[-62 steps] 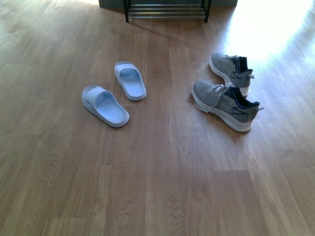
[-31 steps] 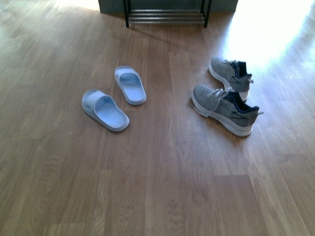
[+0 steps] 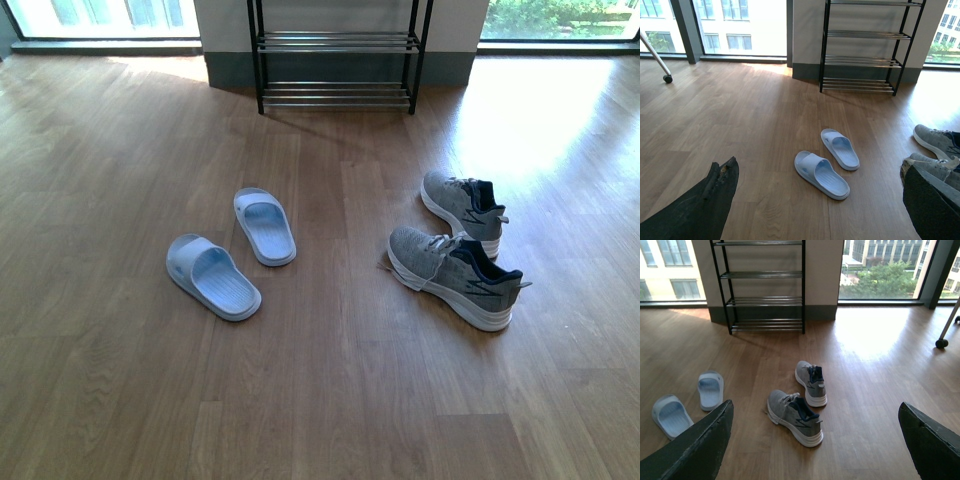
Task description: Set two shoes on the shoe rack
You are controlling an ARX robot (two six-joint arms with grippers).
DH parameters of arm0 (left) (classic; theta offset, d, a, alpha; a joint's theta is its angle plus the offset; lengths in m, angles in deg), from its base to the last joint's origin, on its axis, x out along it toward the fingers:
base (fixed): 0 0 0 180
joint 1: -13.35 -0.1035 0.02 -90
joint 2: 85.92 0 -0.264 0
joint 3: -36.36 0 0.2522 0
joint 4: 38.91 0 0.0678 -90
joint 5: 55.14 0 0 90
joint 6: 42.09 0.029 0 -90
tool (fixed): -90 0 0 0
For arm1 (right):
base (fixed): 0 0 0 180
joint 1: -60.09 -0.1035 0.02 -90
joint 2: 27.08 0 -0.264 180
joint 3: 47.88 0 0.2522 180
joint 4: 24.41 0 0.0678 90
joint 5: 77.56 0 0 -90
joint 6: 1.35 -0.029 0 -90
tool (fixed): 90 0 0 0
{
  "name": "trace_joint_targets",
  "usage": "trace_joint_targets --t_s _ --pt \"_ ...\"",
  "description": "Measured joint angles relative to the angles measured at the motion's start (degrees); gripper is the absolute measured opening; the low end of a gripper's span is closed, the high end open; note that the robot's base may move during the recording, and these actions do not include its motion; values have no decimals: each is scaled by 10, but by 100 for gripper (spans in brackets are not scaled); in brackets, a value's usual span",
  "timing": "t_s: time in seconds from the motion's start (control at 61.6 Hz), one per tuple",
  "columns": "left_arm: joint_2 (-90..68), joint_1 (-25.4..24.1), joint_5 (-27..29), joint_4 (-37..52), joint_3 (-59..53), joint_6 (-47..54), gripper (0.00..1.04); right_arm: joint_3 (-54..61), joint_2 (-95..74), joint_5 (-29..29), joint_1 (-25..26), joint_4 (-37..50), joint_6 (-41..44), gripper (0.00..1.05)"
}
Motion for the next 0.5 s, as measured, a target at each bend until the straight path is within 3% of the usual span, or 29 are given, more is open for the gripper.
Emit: trace_joint_targets --t_s 0.503 --pt "0 0 0 0 0 0 95 0 0 0 0 0 0 96"
